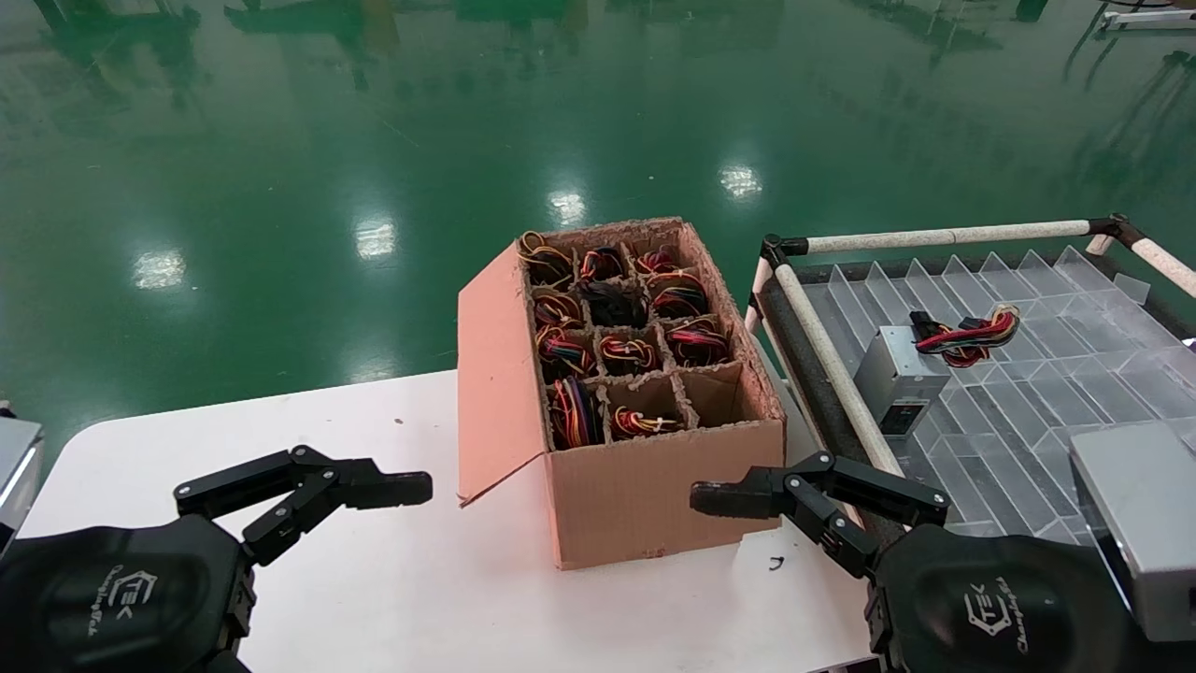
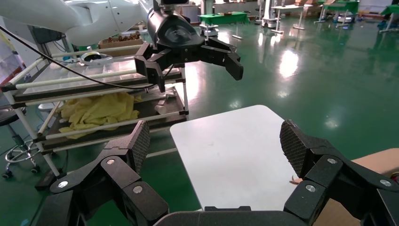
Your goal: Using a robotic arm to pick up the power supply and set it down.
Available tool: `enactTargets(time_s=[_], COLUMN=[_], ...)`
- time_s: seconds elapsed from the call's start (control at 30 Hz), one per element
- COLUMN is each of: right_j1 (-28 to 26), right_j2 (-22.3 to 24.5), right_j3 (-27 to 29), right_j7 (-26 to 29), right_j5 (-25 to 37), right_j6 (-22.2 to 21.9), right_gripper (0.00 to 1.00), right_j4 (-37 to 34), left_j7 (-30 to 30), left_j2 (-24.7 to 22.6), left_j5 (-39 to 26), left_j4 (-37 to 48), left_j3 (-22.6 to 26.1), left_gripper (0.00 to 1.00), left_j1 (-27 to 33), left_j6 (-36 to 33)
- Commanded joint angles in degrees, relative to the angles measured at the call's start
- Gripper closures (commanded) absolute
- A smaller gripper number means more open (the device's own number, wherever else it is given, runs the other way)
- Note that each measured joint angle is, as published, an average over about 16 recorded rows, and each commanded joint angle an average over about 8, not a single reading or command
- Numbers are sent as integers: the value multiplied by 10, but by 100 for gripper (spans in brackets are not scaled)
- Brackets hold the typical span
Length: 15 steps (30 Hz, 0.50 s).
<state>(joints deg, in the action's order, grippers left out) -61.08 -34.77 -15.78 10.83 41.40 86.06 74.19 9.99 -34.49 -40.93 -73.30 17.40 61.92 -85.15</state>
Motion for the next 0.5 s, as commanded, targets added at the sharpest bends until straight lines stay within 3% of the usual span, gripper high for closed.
enactTargets(time_s=[0.03,0.5], right_j1=[-1,-4], right_j2=[-1,-2], right_j3=[-1,-2], right_j7=[0,-1], right_j5=[1,4], right_j6=[-1,-4], right_gripper=[0,0], right_j4=[-2,-6], left_j7=[0,0], left_j2=[0,0], left_j5=[0,0], left_j4=[0,0], left_j3=[0,0], left_gripper=[0,0], left_j1=[0,0], left_j6=[0,0])
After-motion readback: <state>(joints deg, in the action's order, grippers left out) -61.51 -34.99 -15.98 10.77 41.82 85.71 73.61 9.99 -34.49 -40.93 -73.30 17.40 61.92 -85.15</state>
